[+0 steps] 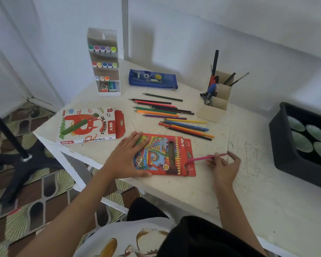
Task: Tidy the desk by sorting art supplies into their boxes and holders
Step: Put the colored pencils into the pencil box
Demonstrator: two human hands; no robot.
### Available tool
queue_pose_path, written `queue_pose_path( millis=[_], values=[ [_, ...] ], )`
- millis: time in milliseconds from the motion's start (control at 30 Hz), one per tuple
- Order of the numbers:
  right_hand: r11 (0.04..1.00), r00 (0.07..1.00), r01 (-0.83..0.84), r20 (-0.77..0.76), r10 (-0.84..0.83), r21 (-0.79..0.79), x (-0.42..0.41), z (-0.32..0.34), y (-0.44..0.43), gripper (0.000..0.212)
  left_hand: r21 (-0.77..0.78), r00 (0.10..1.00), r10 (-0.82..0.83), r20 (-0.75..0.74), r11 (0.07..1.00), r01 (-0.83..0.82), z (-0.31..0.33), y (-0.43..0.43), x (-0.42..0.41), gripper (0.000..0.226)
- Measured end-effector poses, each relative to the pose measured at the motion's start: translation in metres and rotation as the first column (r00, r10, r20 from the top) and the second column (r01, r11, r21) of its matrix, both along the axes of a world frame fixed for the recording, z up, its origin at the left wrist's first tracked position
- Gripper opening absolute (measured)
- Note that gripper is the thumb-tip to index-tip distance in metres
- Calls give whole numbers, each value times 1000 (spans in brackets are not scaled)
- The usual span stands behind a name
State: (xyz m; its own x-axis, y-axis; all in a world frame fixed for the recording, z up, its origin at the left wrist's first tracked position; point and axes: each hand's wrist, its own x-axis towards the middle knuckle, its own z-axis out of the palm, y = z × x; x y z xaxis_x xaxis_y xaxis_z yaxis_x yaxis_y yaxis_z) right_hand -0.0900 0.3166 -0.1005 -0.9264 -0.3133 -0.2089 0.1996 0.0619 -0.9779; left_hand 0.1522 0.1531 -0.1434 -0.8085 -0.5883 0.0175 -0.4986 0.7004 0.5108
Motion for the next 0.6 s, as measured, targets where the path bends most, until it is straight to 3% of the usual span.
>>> queue_pose_path(
  millis=[167,267,367,467,600],
  values=[
    [923,927,-351,-78,366,155,7,2,3,8,-4,1000,1,11,1000,0,1,0,0,113],
    [793,823,-465,-137,551,393,8,0,8,6,-4,1000,2,21,1000,-2,1,0,0,114],
    [668,723,-510,-151,674,542,6,-1,7,19,-4,1000,-1,25,1000,1,2,1,0,114],
    [580,639,-503,-175,749,641,11,-5,-1,14,-8,1000,-1,25,1000,1,2,1,0,112],
    [577,605,-499,-216,766,647,15,-8,-6,15,-3,999,3,40,1000,-3,1,0,0,111]
  ],
)
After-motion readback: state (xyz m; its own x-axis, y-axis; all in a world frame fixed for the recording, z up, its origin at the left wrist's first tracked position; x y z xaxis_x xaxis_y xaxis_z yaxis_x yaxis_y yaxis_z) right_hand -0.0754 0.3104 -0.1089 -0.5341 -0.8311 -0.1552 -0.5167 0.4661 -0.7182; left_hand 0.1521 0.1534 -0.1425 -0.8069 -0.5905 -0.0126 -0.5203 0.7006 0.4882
